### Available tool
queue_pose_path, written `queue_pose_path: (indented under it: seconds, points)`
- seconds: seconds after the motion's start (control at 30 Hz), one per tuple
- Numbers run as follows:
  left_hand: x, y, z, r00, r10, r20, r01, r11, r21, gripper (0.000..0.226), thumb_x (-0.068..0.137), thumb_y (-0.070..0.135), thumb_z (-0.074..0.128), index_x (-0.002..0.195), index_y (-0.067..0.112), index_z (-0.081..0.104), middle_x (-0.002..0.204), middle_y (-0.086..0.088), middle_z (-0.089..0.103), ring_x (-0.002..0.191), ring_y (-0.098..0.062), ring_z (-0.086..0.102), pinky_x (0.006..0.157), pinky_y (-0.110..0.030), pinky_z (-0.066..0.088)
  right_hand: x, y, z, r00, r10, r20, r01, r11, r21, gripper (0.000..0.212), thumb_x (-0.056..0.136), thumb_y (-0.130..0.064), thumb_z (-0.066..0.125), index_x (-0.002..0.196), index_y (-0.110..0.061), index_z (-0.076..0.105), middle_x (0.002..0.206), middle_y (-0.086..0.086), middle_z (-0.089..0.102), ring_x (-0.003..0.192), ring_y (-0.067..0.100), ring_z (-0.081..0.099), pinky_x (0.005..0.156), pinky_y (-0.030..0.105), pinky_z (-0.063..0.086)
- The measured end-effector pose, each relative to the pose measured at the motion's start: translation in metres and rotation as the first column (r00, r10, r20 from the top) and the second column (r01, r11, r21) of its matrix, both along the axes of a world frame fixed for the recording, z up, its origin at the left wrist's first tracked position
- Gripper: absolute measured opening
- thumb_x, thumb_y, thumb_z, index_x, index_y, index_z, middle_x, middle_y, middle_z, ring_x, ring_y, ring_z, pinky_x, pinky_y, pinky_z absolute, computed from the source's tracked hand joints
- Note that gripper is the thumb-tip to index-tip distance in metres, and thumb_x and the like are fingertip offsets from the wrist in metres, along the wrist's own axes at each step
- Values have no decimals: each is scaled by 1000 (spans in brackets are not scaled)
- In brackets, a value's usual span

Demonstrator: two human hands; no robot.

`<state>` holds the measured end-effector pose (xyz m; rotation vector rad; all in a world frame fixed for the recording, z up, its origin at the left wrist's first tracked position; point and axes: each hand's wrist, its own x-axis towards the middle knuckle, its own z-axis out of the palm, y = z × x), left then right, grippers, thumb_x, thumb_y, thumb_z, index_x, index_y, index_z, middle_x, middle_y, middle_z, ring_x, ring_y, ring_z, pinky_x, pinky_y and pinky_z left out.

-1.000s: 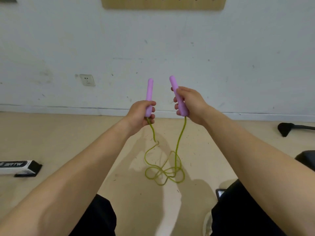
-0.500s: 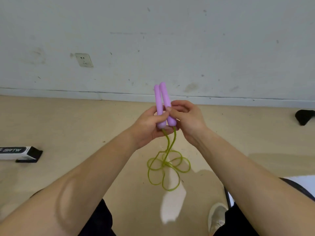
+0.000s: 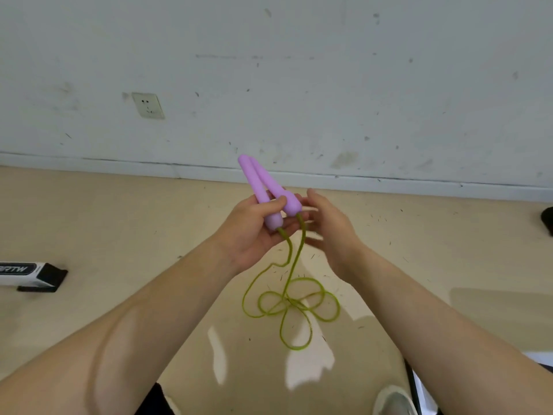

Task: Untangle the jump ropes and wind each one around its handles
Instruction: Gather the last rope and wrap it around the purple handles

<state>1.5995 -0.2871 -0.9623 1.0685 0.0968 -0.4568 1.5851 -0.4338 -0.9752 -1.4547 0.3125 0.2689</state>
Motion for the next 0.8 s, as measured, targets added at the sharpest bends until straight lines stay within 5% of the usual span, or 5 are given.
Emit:
queue_pose_path:
  seconds: [0.2,0.4,0.57,0.7,0.8]
  points:
    - [7,4,0,992,125,28,-123,991,-57,20,101,11,52,116,1,59,111,-10,64,101,-26,65,86,-37,57,-9,12,-1,969,247,10,-246,968,-42,58,98,-66,35,90,-16,63,61,-4,45,51,14,41,62,31,43]
    - [9,18,-1,986,122,-113,-93,967,239,23,93,27,65,109,14,73,100,-4,70,96,-19,64,95,-31,49,-5,2,12,964,151,220,-39,895,-445,33,105,-33,37,92,-22,65,76,-8,56,63,9,47,59,24,37]
    - [8,26,-12,931,350,-105,-214,754,621,55,85,41,71,128,10,56,132,-12,52,113,-30,53,95,-40,44,-5,-19,28,909,394,138,-228,746,-626,37,98,-28,45,76,-9,69,62,-4,43,55,11,33,57,30,26]
    - [-4,11,-3,963,63,263,-227,719,657,43,95,35,61,132,14,60,136,1,60,128,-17,53,101,-28,39,-8,-20,36,846,534,-5,-390,612,-688,44,93,-23,50,50,-15,58,50,-10,39,49,12,31,57,31,29]
    - [-16,1,4,931,-304,204,111,764,636,38,102,43,48,106,14,72,107,-3,76,110,-18,68,102,-31,48,-9,-18,38,801,597,-43,-468,580,-667,34,85,-22,50,53,-11,52,54,0,47,55,16,37,62,35,32]
